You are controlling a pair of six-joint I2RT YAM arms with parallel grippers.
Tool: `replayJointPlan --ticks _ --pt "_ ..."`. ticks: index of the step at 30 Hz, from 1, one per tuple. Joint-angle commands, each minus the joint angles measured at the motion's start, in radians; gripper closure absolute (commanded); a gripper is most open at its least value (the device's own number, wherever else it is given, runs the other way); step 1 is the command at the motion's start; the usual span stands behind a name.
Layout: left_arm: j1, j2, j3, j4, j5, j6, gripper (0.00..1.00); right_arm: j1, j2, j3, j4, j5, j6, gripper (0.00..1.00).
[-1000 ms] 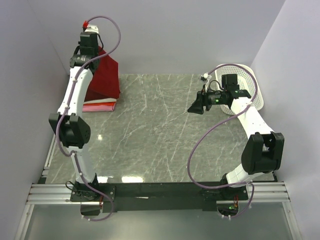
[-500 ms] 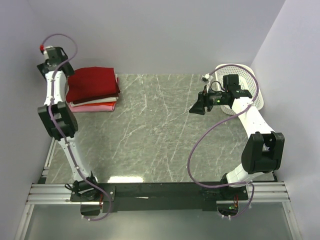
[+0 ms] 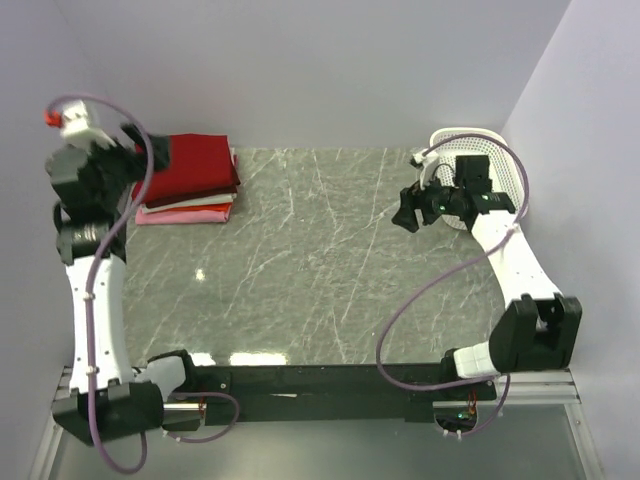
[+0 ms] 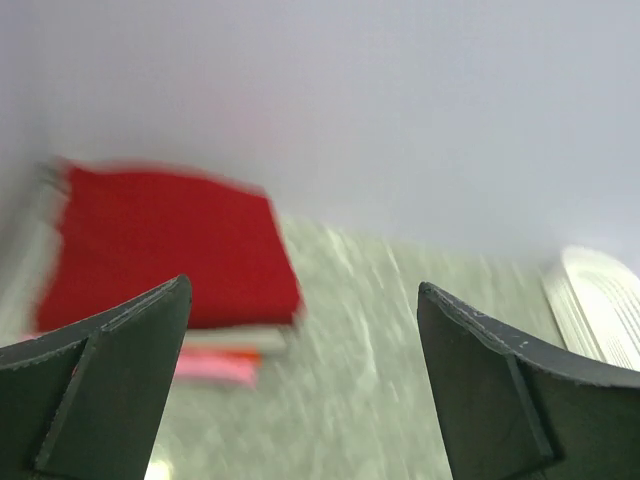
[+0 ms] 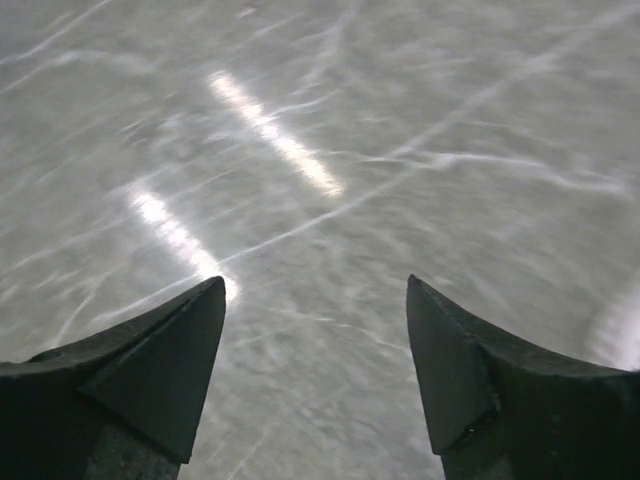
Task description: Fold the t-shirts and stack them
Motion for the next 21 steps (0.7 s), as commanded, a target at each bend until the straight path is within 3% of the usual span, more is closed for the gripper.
replayJointPlan --ticks 1,5,9,13,21 --pt "-0.002 -0.034 -0.238 0.054 0.309 -0.032 0.01 -0.008 -0.135 -0.044 0.159 0.285 0.069 0.19" --pt "-0.052 -0.158 -0.381 0.041 0.320 0.008 0.01 -0.014 -0.319 -0.138 0.305 0.560 0.229 0.12" --pt "-0.141 -0.282 -0.461 0.012 0.173 0.097 0.01 -0.015 -0.466 -0.251 0.422 0.845 0.445 0.08" --pt "-0.176 -0.362 -0.524 0.001 0.064 0.115 0.01 -0.017 -0.569 -0.311 0.428 0.936 0.484 0.07" --pt "-0.189 -0.428 -0.599 0.005 0.041 0.122 0.01 -0.015 -0.720 -0.412 0.486 0.977 0.429 0.09"
